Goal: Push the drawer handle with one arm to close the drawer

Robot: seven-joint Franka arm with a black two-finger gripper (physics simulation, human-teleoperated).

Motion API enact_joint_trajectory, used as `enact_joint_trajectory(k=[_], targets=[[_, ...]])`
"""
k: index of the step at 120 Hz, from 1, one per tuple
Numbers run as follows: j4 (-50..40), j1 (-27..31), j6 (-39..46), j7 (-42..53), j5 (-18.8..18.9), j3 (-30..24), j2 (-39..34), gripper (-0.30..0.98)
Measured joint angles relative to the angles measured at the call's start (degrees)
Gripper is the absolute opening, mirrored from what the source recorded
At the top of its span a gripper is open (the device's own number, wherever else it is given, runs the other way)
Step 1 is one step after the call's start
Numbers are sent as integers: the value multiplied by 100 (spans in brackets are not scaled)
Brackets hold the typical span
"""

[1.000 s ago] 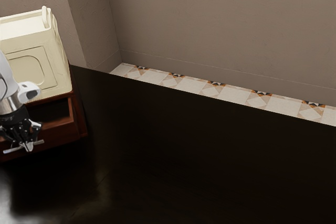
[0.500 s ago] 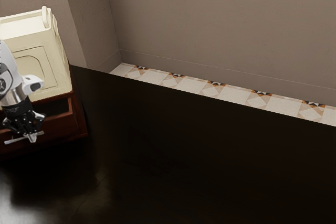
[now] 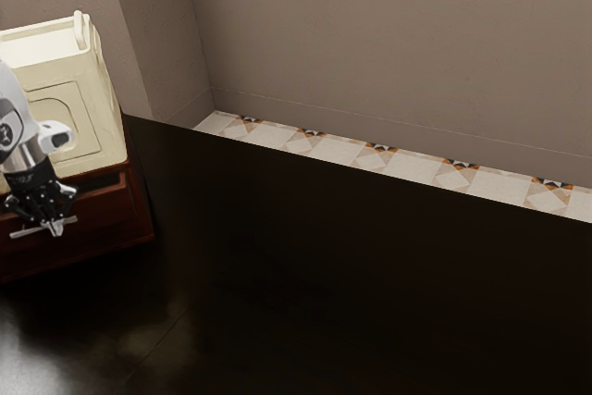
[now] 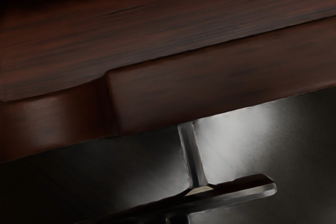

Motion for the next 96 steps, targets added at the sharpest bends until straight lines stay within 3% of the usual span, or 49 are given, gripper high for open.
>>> enact_joint_trajectory(k=[44,96], targets=[[523,145,4,41,-3,5,460,-9],[641,275,48,857,143,-49,589,-10]])
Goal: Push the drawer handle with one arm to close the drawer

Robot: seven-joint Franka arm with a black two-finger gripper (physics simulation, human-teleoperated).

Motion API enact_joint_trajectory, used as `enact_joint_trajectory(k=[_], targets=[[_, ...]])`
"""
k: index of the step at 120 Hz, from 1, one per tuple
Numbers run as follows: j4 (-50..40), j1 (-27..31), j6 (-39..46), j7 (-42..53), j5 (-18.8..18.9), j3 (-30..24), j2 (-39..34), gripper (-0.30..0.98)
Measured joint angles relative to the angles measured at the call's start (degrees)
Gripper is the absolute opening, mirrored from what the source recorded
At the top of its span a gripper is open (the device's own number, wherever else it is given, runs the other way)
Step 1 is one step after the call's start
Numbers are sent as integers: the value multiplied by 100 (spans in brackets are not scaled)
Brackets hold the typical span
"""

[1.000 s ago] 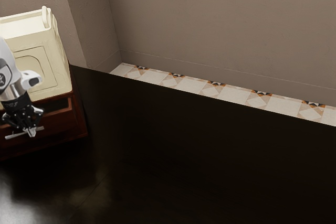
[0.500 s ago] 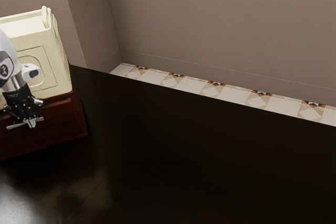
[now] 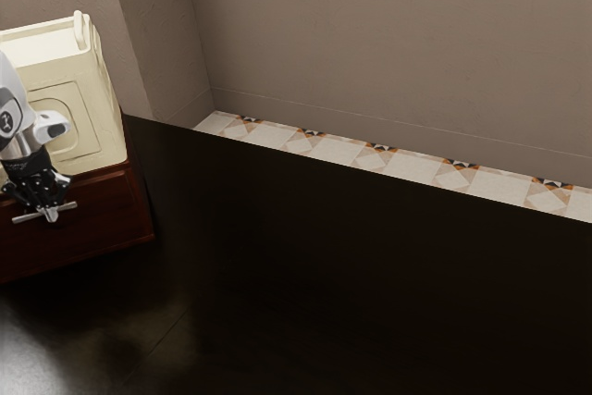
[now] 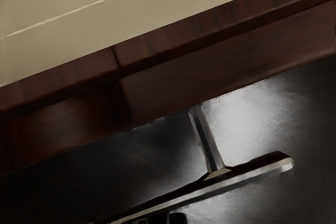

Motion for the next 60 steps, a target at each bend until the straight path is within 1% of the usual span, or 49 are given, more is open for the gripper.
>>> enact_joint_trajectory(k=[21,28,48,50,60], targets=[[-6,24,93,59,20,-21,-18,-10],[-53,-16,148,-7,-56,-15,-53,-10],[-479,-65,-36,-204,-166,-26,-715,-9],[-508,-71,-78,-219,-170,-27,-777,-7],[-568,-91,-355,-296,-184,-63,-1036,12]])
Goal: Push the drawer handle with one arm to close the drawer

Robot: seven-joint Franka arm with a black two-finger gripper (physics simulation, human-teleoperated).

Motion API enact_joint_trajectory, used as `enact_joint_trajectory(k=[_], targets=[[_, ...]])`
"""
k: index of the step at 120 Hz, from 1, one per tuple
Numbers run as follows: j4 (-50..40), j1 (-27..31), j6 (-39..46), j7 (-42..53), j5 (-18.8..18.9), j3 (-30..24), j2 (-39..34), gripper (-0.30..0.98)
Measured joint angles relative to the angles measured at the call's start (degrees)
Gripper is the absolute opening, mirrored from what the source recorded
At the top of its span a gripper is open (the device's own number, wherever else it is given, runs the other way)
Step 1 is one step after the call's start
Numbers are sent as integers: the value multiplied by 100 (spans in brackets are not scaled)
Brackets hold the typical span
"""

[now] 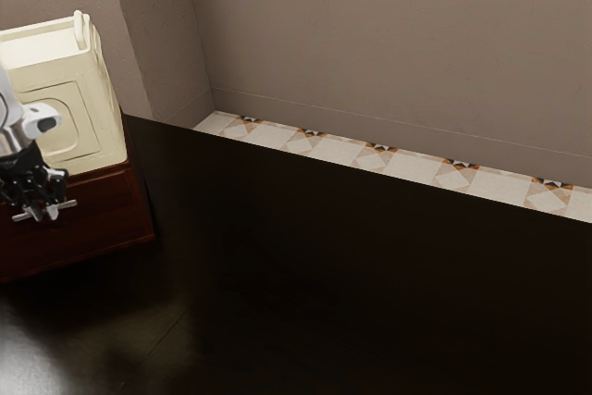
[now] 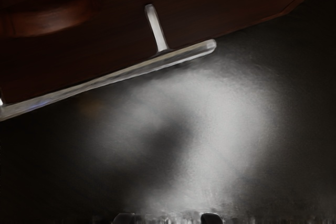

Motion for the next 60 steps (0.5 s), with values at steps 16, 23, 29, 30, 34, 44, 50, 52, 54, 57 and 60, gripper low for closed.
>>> enact_joint_trajectory(k=[16,23,29,30,34,44,50,52,54,57,60], targets=[[32,-44,-624,-94,-9,-183,-565,38],[101,-124,-922,-100,-16,-238,-827,45],[260,-241,-1182,-103,-31,-277,-938,50],[291,-253,-1222,-103,-34,-289,-949,51],[466,-284,-1390,-105,-46,-375,-970,54],[875,-315,-1796,-109,-77,-554,-987,58],[980,-326,-1969,-109,-101,-585,-981,61],[1003,-328,-2016,-109,-117,-588,-975,61],[1020,-329,-2059,-109,-132,-591,-971,62],[1043,-332,-2116,-108,-154,-595,-962,63],[1063,-332,-2165,-107,-175,-599,-954,63]])
